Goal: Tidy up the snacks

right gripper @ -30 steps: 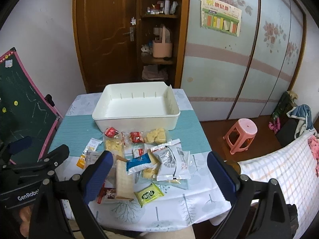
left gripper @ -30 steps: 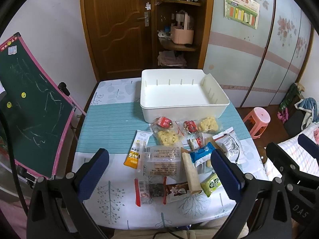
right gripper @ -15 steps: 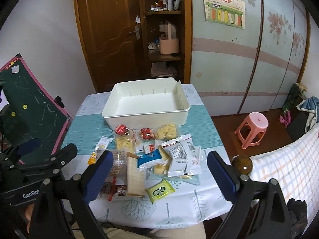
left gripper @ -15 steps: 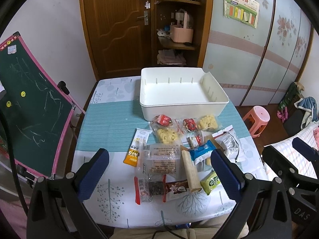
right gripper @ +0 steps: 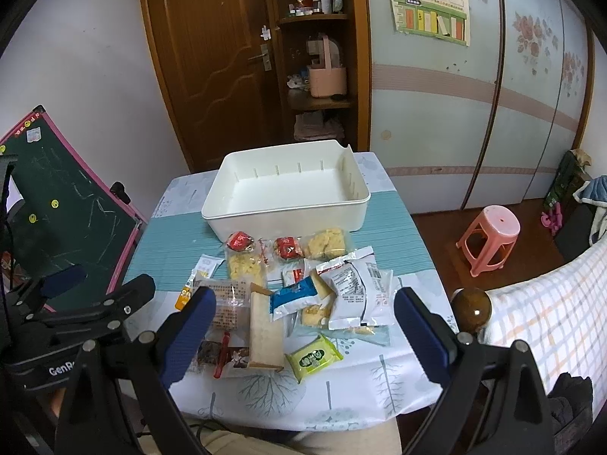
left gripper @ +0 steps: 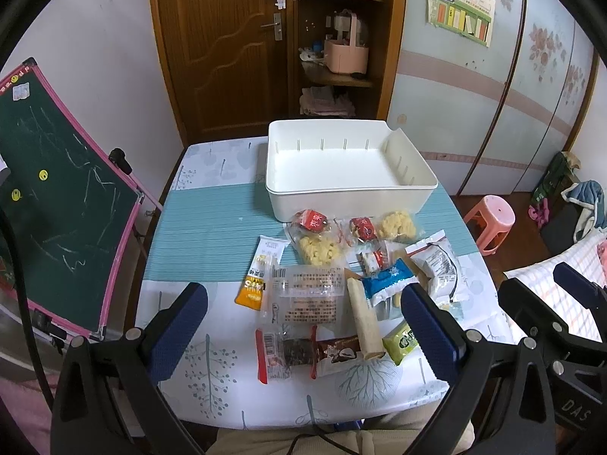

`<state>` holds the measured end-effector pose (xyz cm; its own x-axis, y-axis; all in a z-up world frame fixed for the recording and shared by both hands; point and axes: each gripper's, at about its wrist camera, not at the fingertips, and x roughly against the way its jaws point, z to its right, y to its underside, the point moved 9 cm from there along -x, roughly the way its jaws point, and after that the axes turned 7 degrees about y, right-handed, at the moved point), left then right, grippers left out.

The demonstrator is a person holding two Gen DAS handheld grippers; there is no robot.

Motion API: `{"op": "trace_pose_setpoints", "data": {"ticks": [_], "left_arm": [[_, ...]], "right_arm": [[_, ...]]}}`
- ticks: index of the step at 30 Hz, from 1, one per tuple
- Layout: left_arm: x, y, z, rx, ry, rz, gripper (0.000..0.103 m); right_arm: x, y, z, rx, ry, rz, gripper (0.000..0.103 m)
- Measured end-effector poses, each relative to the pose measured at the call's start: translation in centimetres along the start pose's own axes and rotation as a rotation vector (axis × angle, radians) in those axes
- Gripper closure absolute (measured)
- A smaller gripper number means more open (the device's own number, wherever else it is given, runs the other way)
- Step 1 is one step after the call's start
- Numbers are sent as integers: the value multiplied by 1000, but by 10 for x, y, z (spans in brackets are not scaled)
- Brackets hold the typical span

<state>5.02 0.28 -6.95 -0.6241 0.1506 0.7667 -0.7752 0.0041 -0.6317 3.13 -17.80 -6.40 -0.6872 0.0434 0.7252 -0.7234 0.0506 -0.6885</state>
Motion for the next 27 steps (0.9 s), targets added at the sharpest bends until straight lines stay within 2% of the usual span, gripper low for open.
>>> {"op": "trace_pose_setpoints", "data": {"ticks": [7, 14, 22, 27], "left_arm": [[0, -4, 0, -5, 12, 6, 1], [4, -22, 5, -60, 18, 32, 1], [2, -37, -4, -25, 25, 30, 1], [2, -45, -12, -12, 21, 57, 1]], "right_arm": [[1, -1, 1, -1, 6, 7, 7], [5, -20, 1, 42, 24, 32, 7], [11, -43, 14, 23, 30, 68, 7], [12, -51, 23, -5, 46, 91, 7]]}}
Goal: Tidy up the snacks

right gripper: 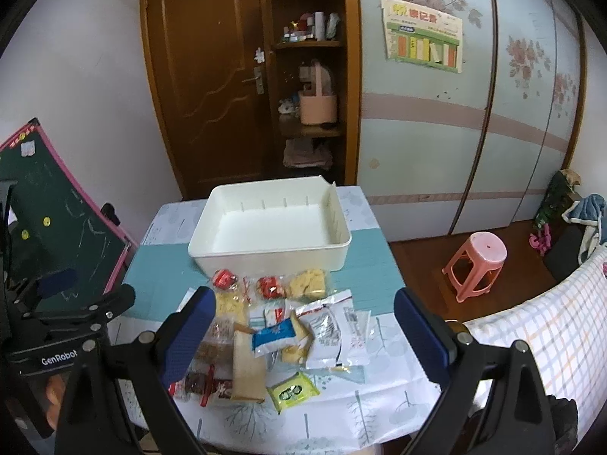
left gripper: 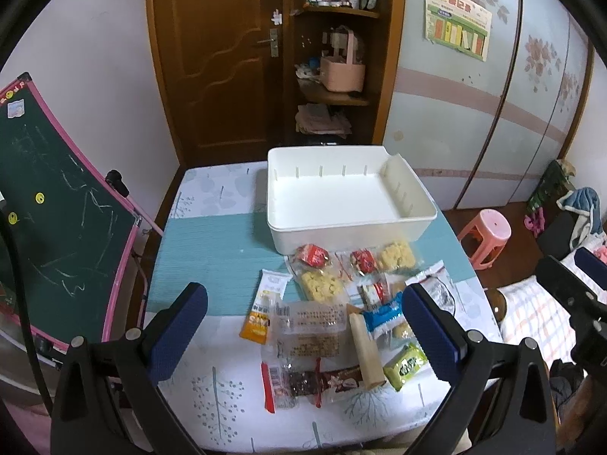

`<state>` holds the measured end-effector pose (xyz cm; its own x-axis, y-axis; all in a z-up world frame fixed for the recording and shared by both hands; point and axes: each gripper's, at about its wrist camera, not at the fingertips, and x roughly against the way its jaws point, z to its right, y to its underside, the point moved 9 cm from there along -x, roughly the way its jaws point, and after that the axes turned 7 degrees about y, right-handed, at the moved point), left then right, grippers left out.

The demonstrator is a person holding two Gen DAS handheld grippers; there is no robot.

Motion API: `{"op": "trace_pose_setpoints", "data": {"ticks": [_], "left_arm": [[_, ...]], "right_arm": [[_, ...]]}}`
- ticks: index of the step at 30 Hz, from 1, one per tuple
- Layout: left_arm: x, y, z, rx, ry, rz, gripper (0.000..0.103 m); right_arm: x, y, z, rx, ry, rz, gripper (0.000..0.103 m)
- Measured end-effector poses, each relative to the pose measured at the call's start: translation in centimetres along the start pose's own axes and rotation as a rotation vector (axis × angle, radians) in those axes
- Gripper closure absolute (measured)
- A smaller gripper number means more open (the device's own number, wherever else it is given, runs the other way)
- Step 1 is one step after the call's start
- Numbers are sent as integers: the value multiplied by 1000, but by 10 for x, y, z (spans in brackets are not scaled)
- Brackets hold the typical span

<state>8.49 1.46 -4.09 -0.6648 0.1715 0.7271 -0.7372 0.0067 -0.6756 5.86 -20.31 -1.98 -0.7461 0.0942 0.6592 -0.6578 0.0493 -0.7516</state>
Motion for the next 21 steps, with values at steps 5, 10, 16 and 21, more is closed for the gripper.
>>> {"op": "trace_pose_setpoints", "data": {"ticks": [5, 10, 16, 21], "left_arm": [[-9, -1, -6, -11, -32, 17, 1], [-22, 5, -9, -32, -23, 34, 1], [-46, 19, -22, -34, -11, -6, 1], [-78, 44, -47, 3, 7, -143, 1]], "right_arm": [[-7, 2, 4, -18, 17, 16, 7], [-21, 14, 1, 4, 10, -14, 7], [-37, 25, 9, -25, 8, 2, 7], [-69, 49, 18, -12, -18, -120, 7]]}}
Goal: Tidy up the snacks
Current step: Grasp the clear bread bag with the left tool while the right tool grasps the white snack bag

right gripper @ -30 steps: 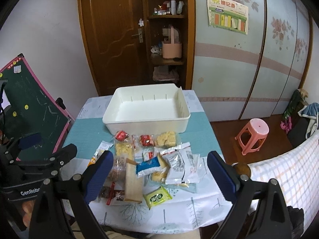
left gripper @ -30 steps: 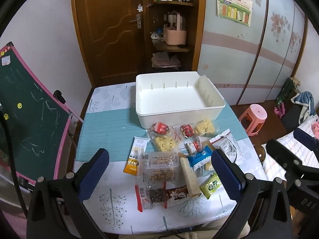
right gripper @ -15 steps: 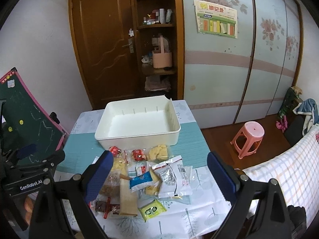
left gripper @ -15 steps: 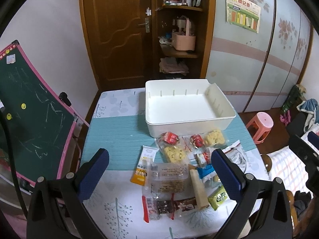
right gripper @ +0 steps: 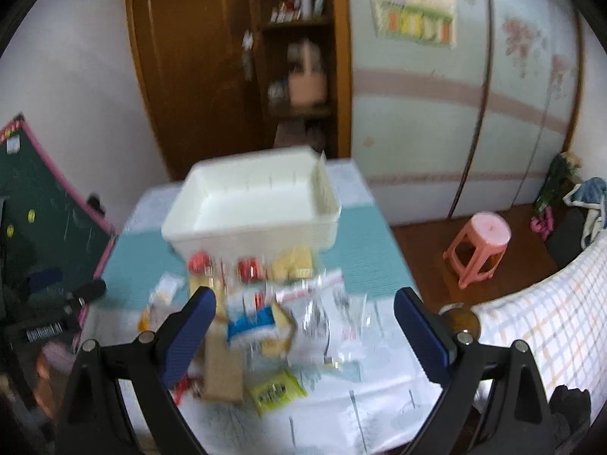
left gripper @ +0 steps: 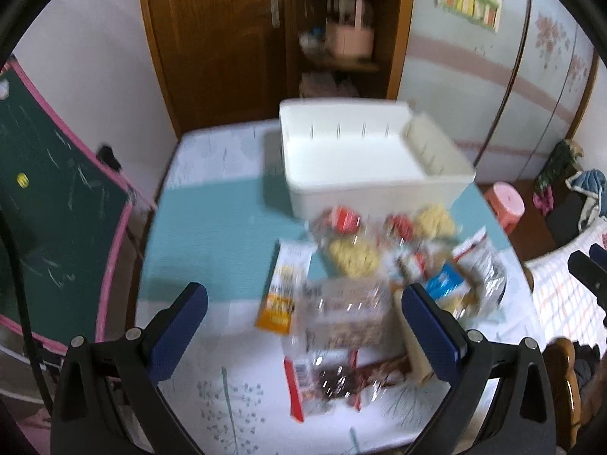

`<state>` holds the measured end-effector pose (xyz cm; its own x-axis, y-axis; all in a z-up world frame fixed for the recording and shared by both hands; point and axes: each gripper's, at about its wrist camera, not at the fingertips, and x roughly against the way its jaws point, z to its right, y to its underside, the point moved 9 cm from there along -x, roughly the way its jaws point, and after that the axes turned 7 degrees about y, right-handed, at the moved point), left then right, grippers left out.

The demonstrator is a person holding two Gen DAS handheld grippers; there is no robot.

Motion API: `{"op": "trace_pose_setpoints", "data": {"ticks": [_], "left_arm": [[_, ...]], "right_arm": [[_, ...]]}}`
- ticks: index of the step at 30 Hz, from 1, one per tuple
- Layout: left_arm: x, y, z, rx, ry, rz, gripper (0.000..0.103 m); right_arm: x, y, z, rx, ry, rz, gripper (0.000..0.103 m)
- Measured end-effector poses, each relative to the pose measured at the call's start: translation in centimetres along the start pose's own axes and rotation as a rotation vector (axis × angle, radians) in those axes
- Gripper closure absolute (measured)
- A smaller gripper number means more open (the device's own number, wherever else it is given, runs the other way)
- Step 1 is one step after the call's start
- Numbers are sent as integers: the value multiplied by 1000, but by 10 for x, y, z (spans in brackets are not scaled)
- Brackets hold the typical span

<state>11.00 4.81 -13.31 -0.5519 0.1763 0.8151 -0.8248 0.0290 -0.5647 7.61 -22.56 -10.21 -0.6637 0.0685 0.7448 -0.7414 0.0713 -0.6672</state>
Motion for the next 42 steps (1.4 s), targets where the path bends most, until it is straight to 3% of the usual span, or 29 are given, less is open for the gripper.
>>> {"op": "trace_pose_setpoints", "data": {"ticks": [9, 12, 16, 24, 32, 42], "left_arm": [[-47, 42, -38, 52, 4, -121, 1], [-65, 54, -37, 62, 47, -170, 1], [-88, 64, -24, 95, 161, -243, 1], [-121, 61, 0, 111, 245, -306, 1], [-151, 58, 16, 93, 234, -369, 1], [-176, 61, 42, 12, 114, -409, 0]], "right_arm": [[-63, 53, 3, 27, -22, -191, 7], [-77, 60, 7, 19, -21, -222, 7], [-95, 59, 14, -24, -43, -255, 7], [-134, 52, 6, 69, 6, -275, 8], [-160, 70, 0, 109, 20, -348, 20], [-164, 75, -3, 144, 22, -349, 22]]}}
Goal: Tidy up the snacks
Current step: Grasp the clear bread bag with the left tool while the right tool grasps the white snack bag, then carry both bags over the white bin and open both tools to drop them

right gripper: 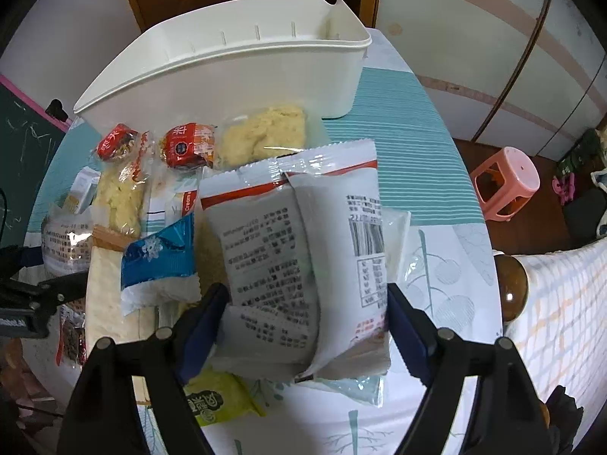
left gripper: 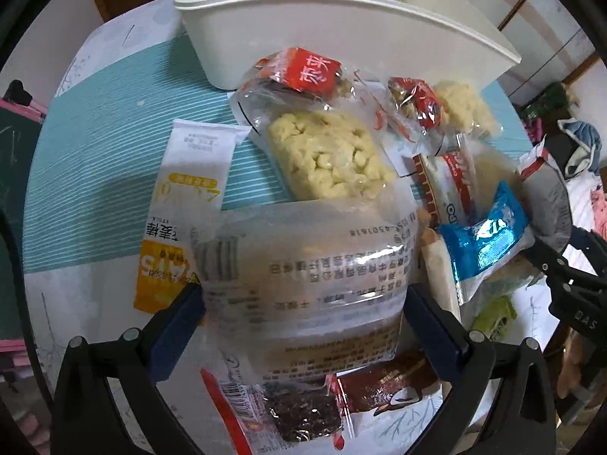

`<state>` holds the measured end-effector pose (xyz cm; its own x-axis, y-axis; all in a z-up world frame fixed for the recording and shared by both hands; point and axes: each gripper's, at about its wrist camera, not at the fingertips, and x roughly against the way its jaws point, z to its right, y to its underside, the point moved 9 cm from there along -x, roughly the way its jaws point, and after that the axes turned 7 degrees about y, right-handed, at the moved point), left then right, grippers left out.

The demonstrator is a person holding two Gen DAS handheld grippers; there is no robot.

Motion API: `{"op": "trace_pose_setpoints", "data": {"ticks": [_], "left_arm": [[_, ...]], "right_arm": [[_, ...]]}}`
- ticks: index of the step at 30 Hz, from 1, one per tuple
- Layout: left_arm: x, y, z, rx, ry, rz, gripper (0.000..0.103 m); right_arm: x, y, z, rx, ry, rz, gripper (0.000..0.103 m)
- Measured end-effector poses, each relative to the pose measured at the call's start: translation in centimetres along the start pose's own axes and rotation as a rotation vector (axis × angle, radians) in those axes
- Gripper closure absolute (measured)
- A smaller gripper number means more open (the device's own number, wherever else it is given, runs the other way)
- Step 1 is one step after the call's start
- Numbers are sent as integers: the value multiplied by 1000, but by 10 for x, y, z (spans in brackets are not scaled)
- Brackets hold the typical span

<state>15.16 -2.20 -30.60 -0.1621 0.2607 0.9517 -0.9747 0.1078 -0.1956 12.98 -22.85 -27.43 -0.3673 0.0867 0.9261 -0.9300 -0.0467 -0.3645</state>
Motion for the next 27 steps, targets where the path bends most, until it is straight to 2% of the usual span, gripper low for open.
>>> {"op": "trace_pose_setpoints", "data": {"ticks": [3, 4, 5, 8, 14, 21, 24, 27], "left_arm": [[-3, -2, 6, 6, -16, 8, 0], [-4, -2, 10, 4, -16, 15, 5], [-5, -1, 14, 1, -3, 24, 18], [1, 2, 18, 0, 24, 49, 30], [25, 15, 12, 12, -12, 104, 33], [102, 17, 22, -19, 4, 240, 33], [148, -1, 21, -26, 19, 321, 32], [198, -23, 23, -51, 3, 424, 32]], "right_arm": [[1, 0, -3, 15, 6, 11, 24], [1, 0, -4, 19, 6, 19, 27], [2, 1, -4, 23, 7, 24, 28], [4, 0, -5, 33, 21, 37, 35], [15, 0, -3, -3, -12, 46, 40], [58, -12, -1, -38, -74, 114, 41], [84, -29, -2, -38, -105, 166, 41], [116, -55, -3, -28, -119, 239, 41]]}}
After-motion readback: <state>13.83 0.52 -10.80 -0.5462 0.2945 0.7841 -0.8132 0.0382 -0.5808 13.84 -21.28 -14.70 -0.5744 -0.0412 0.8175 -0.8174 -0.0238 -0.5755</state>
